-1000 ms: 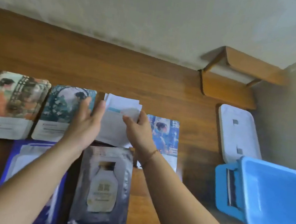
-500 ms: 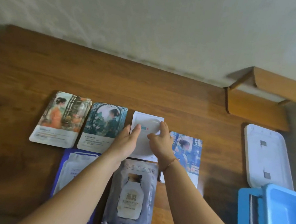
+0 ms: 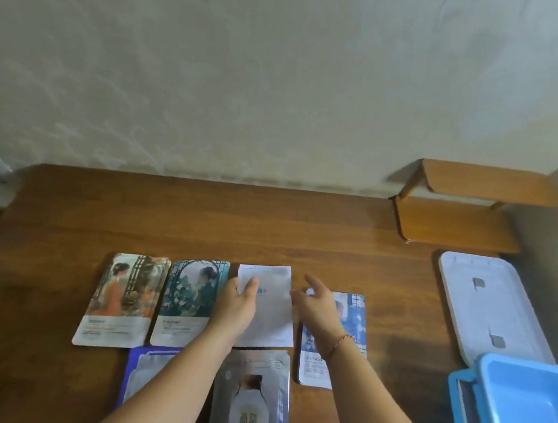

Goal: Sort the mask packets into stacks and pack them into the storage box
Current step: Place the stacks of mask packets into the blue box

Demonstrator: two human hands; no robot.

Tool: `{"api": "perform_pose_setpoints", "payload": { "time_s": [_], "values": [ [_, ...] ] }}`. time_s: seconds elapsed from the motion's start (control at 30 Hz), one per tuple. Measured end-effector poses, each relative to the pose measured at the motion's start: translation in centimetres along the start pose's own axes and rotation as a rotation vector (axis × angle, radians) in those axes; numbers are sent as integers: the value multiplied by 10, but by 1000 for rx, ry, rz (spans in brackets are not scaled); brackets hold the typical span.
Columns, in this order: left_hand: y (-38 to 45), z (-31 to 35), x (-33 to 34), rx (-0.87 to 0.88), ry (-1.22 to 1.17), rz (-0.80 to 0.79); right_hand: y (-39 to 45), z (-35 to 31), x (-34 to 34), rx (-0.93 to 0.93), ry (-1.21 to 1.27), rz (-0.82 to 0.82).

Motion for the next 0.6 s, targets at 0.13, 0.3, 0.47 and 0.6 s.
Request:
{"api": "perform_pose_setpoints", "payload": {
  "time_s": [0.13,0.3,0.47,0.6],
  "values": [
    [-41,63,51,254,-18,-30,-52,-30,-99,-219,87,179],
    [-142,60,207,-15,5,-773,-154,26,-321,-196,-122,818],
    [-186,26,284,-218,33,-861,-178,151,-440,373,-652,842],
    [-192,13,308,-309,-123,-753,-166,185,-426,343,-578,663]
  ]
}}
Point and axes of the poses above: each hand's wrist, its own y-axis towards the middle knuckle, its own x-axis out of the palm, z = x × y, the point moved 8 cm from there along y, towards the middle knuckle, and after that the axes turned 6 degrees about -y, right-handed, at the moved point
